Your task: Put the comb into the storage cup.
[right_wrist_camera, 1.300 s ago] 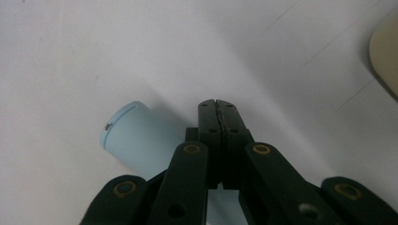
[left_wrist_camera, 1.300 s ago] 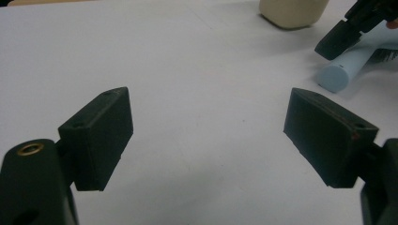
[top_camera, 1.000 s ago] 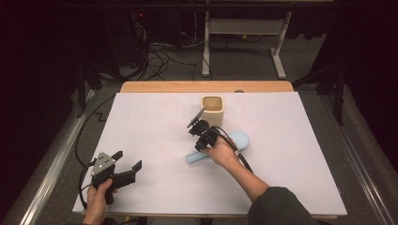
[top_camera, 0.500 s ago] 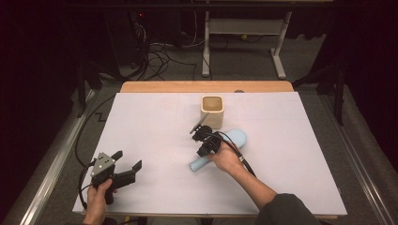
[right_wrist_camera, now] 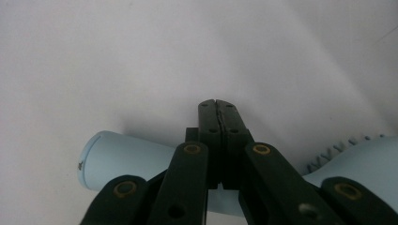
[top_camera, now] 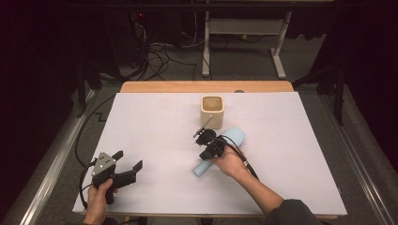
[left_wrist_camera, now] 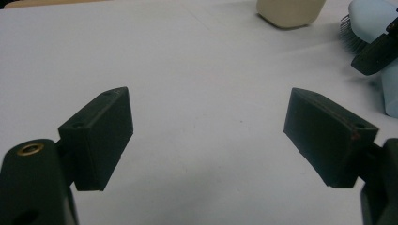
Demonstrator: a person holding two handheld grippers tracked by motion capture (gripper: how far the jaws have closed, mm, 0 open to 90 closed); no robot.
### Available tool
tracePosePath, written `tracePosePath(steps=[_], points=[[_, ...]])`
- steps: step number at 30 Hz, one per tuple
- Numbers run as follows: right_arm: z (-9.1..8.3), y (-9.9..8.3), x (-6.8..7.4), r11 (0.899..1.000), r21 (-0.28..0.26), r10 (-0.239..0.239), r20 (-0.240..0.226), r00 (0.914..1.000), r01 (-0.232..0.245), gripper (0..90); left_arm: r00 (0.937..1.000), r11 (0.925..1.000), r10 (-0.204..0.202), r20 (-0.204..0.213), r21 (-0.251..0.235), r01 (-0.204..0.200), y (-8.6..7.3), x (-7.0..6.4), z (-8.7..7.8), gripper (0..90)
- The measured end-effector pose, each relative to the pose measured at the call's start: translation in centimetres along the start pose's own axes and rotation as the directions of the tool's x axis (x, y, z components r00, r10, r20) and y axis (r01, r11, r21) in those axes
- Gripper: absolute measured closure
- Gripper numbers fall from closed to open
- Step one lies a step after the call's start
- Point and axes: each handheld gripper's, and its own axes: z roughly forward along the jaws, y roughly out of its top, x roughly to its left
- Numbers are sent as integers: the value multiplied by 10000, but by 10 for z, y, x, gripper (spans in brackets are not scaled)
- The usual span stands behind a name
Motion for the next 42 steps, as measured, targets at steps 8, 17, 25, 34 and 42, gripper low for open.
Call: tracePosePath(steps=[8,17,25,34,42], points=[[-3,-9,2,9999,17,-132,-51,9999,132,900,10000,10000,14,33,7,-14,0,0,0,169],[-7,-18,5,9995,-52,-304,70,9995,304,900,10000,10000,36,60,26,-36,0,0,0,170],[-10,-25,5,9990,-104,-441,60,9990,442,900,10000,10000,33,57,22,-33,0,0,0,169],[-16,-34,3,9989,-143,-436,175,9989,439,900,10000,10000,42,54,25,-42,0,0,0,170],[-20,-40,2,9986,-76,-516,234,9984,518,900,9999,10000,-52,88,-6,52,0,0,0,170]])
